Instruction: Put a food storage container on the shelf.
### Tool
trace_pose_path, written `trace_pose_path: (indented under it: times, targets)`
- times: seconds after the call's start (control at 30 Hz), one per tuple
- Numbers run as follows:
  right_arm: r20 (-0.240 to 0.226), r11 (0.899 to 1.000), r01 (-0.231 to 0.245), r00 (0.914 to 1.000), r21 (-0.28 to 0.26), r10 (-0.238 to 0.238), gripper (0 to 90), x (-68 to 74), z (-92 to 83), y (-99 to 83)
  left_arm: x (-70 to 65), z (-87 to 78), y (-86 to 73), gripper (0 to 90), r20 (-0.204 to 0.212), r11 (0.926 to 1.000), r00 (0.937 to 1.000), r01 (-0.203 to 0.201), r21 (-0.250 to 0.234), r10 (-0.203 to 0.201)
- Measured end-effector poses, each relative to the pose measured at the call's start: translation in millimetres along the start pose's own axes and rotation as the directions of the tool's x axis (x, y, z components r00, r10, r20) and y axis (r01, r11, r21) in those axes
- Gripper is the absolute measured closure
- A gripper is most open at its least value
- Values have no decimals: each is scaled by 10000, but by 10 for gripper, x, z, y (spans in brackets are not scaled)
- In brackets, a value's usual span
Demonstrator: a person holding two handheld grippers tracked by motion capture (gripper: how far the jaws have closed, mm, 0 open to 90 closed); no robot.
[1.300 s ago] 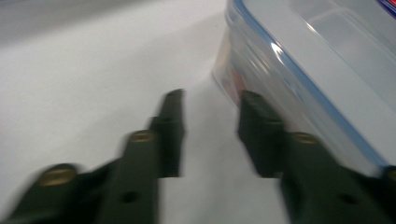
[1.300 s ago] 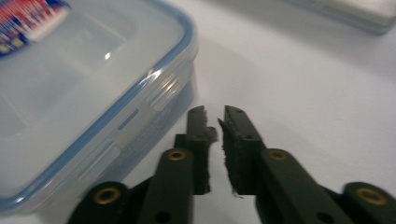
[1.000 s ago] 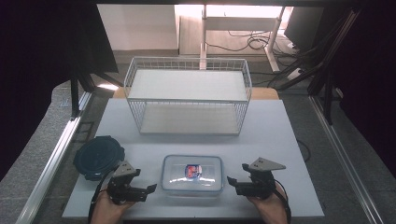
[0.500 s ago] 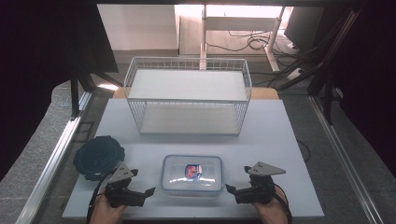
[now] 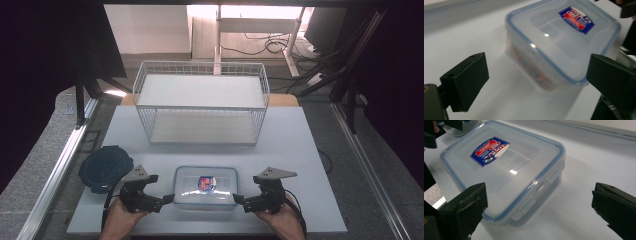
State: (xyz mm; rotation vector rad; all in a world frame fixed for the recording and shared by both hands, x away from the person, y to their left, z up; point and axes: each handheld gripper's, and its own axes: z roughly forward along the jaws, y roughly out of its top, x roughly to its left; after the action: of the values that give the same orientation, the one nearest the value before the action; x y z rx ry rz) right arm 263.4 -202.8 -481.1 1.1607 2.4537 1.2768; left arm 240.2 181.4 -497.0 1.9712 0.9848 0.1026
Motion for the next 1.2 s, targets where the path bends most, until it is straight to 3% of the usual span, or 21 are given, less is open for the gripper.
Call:
trace_pose_path:
  times: [0.13, 0.23, 0.37, 0.43, 0.53, 0.63, 0.7, 0.73, 0.83, 0.9, 1.0, 1.03, 1.07, 1.13, 1.17, 1.2]
  targets:
    - [-17, 9999, -73, 10000, 147, 74, 0, -2, 24, 57, -1, 104, 99, 38, 77, 9993, 9999, -108, 349, 105]
    - [-453, 9979, -109, 9989, 632, 138, 0, -1, 111, 115, 17, 276, 211, 35, 567, 9976, 9983, 68, 689, -108]
    - [-678, 9940, -261, 9971, 1061, 334, 0, 2, 237, 136, 69, 386, 201, 23, 823, 9949, 9956, 377, 935, -455]
    - [-916, 9918, -364, 9946, 1226, 478, 3, -21, 303, 135, 121, 399, 166, 10, 1166, 9937, 9903, 649, 918, -754]
    - [-1553, 9857, -856, 9819, 1452, 1082, 5, -79, 362, 124, 170, 416, 122, 8, 1691, 9905, 9797, 914, 1029, -1080]
    - [-1965, 9779, -1122, 9695, 1764, 1467, 10, -101, 402, 105, 163, 474, 73, 15, 2378, 9836, 9606, 1125, 1408, -1439]
    - [-2225, 9735, -1206, 9611, 1944, 1635, 20, -84, 415, 94, 143, 466, 64, 0, 2344, 9815, 9600, 1202, 1492, -1532]
    - [-2207, 9725, -1189, 9616, 2005, 1631, 22, -74, 418, 93, 134, 443, 66, 11, 2294, 9814, 9613, 1203, 1498, -1528]
    - [-2112, 9680, -1294, 9616, 2151, 1755, 74, -68, 377, 102, 115, 371, 59, 81, 2195, 9822, 9642, 1188, 1454, -1491]
    - [-2120, 9674, -1412, 9594, 2103, 1862, 137, -77, 341, 100, 119, 335, 49, 129, 2258, 9810, 9615, 1246, 1487, -1564]
    - [-2233, 9663, -1577, 9535, 2034, 2026, 202, -102, 291, 90, 130, 272, 42, 236, 2281, 9810, 9597, 1343, 1402, -1640]
    - [-2296, 9640, -1948, 9447, 1812, 2340, 290, -123, 215, 74, 111, 221, 31, 257, 2322, 9838, 9616, 1170, 1361, -1465]
    - [-2331, 9643, -2021, 9426, 1711, 2390, 319, -126, 186, 62, 111, 221, 31, 281, 2322, 9838, 9616, 1170, 1361, -1465]
    - [-2417, 9651, -2131, 9388, 1522, 2454, 386, -124, 131, 41, 127, 134, -15, 371, 2492, 9823, 9520, 1558, 1042, -1774]
    - [-2465, 9647, -2202, 9362, 1443, 2505, 424, -120, 98, 29, 142, 102, -46, 423, 2693, 9804, 9433, 1766, 878, -1941]
    - [-2535, 9656, -2235, 9342, 1326, 2511, 445, -116, 62, 9, 142, 102, -46, 456, 2693, 9804, 9433, 1766, 878, -1941]
